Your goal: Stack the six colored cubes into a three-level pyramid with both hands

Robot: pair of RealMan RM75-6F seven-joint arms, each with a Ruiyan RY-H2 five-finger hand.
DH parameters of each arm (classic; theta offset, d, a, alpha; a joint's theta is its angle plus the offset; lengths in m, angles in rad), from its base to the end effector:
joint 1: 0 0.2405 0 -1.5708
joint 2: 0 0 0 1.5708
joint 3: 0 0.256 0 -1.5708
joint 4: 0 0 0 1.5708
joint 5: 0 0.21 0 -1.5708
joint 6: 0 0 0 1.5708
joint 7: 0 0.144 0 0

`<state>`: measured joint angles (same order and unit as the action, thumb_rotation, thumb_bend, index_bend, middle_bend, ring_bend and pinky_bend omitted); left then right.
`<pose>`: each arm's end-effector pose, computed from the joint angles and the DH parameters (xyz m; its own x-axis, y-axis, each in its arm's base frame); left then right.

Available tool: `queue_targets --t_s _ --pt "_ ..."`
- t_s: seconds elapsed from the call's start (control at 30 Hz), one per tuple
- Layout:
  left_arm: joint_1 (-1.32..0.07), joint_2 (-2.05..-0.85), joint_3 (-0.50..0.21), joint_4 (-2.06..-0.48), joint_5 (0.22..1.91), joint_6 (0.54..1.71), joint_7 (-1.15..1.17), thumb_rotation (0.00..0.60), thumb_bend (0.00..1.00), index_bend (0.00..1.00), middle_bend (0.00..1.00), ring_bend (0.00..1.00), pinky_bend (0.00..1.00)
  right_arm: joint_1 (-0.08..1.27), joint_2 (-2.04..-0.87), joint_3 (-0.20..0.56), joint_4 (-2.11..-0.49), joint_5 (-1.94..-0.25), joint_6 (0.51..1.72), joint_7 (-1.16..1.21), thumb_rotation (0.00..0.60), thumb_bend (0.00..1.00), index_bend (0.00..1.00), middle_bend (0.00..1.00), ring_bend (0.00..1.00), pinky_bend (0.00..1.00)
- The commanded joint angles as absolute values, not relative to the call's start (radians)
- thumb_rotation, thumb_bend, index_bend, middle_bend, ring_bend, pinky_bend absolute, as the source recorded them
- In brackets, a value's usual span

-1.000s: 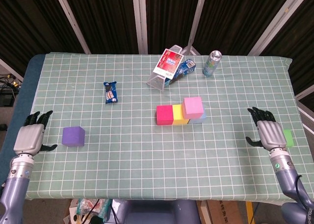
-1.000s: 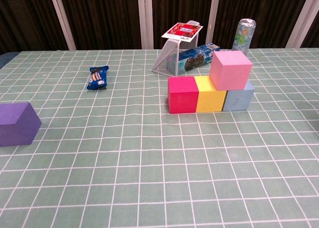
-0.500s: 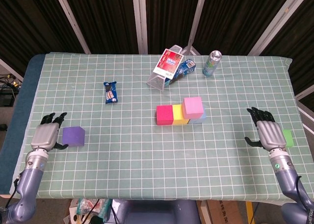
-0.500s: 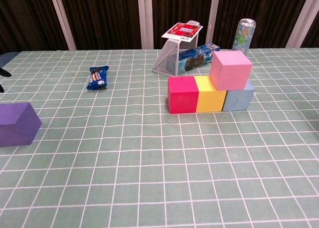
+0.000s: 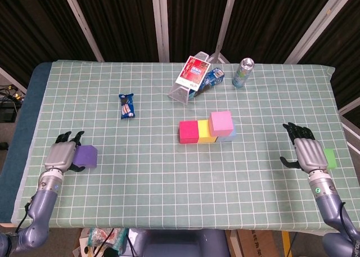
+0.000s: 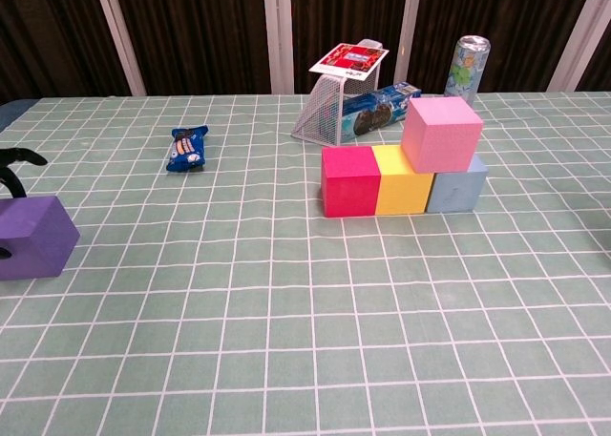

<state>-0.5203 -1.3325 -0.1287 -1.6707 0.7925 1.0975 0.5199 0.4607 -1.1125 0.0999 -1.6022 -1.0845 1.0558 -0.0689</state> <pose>-0.2602 0.2953 0.0540 0.4344 0.3569 0.8270 0.8712 0.0665 -0.4864 -0.2911 -0.2990 0.1335 0.3693 -0.2390 0.8981 -0.9215 0.0308 0.3871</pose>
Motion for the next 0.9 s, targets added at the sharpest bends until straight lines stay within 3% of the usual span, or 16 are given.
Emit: queue_targets --t_s 0.03,0.13,0.5,0.67,0.9 --pt "-0.523 -1.337 -0.127 -1.666 0.793 1.097 0.521 0.600 0.28 0.00 0.39 0.03 0.02 0.459 -1.114 0.102 -1.601 -1.086 1.054 -0.068 0.600 0.32 0.00 0.06 0.05 0.00" --pt "-0.526 -1.340 -0.127 -1.665 0.799 1.104 0.519 0.600 0.33 0.00 0.43 0.04 0.04 0.456 -1.114 0.105 -1.602 -1.087 1.051 -0.067 0.600 0.32 0.00 0.06 0.05 0.00" --pt "-0.567 -1.271 -0.181 -1.817 0.811 1.132 0.541 0.600 0.33 0.00 0.42 0.04 0.04 0.451 -1.113 0.120 -1.592 -1.088 1.049 -0.078 0.600 0.32 0.00 0.06 0.05 0.00" --pt "-0.649 -1.234 -0.256 -1.905 0.762 1.129 0.610 0.600 0.33 0.00 0.42 0.04 0.04 0.449 -1.110 0.128 -1.593 -1.090 1.046 -0.073 0.600 0.32 0.00 0.06 0.05 0.00" --pt "-0.832 -1.259 -0.385 -1.949 0.551 1.113 0.726 0.600 0.33 0.00 0.42 0.04 0.04 0.444 -1.105 0.139 -1.594 -1.090 1.041 -0.055 0.600 0.32 0.00 0.06 0.05 0.00"
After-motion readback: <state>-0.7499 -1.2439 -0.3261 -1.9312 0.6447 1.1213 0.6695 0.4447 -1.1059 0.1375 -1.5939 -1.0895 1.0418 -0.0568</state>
